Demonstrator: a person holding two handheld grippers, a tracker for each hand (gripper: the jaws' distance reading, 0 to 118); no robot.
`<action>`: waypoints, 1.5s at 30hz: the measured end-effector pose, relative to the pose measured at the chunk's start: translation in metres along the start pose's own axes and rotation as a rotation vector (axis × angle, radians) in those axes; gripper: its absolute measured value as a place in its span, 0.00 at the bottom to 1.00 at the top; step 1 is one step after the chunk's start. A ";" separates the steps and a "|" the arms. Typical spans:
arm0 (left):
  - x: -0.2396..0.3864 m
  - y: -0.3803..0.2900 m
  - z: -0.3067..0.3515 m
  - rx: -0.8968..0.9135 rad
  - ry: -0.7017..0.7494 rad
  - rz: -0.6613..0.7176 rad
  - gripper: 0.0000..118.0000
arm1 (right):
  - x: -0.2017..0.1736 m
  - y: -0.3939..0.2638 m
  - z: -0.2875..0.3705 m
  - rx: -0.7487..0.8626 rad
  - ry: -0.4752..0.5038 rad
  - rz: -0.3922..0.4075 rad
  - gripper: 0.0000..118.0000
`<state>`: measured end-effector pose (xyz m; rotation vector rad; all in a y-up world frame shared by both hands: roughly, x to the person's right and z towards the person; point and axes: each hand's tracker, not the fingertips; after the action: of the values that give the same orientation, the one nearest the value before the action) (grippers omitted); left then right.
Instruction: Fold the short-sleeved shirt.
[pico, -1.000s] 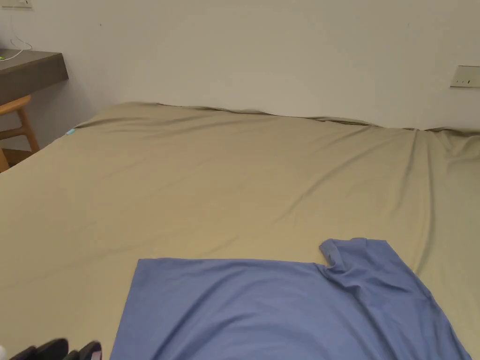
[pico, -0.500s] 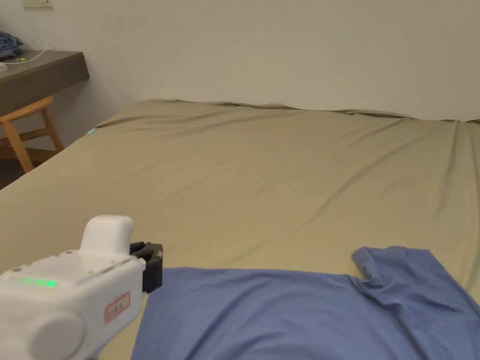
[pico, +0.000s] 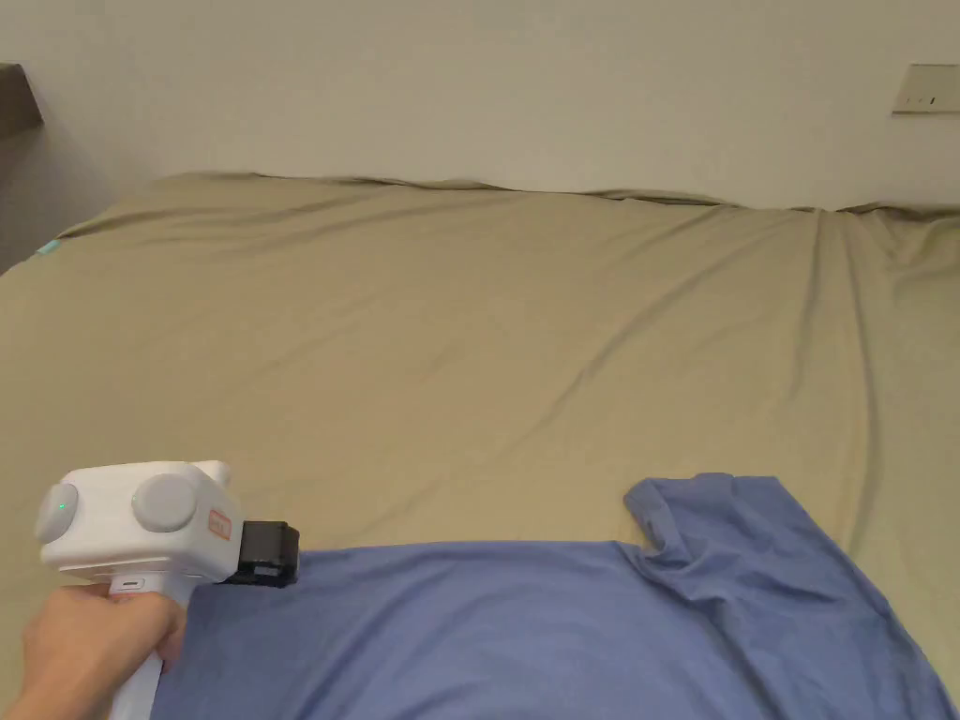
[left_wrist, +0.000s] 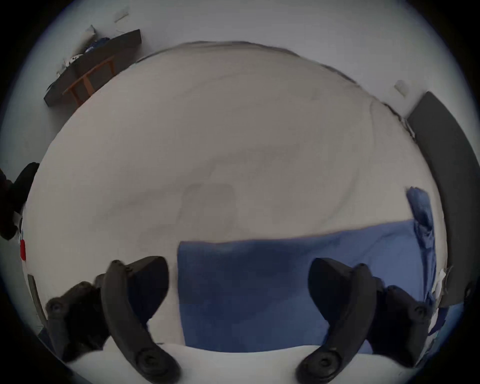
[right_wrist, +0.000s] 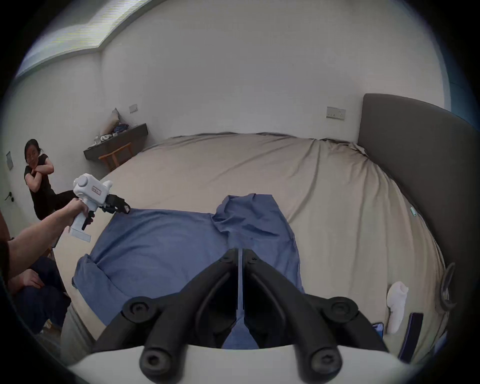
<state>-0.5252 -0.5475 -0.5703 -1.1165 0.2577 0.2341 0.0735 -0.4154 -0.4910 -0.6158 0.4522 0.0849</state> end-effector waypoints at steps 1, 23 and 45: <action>0.003 -0.007 0.001 -0.004 0.001 -0.015 0.91 | 0.007 0.009 -0.012 -0.021 0.000 0.008 0.04; 0.004 -0.014 0.022 0.036 -0.050 -0.026 0.03 | 0.052 0.076 -0.274 -0.634 -0.137 -0.007 0.03; -0.011 -0.110 0.205 0.443 -0.246 -0.142 0.04 | 0.046 0.072 0.029 -0.123 0.079 -0.034 0.02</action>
<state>-0.4839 -0.4084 -0.3880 -0.6555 0.0061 0.1746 0.1108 -0.3422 -0.5285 -0.7495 0.5151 0.0562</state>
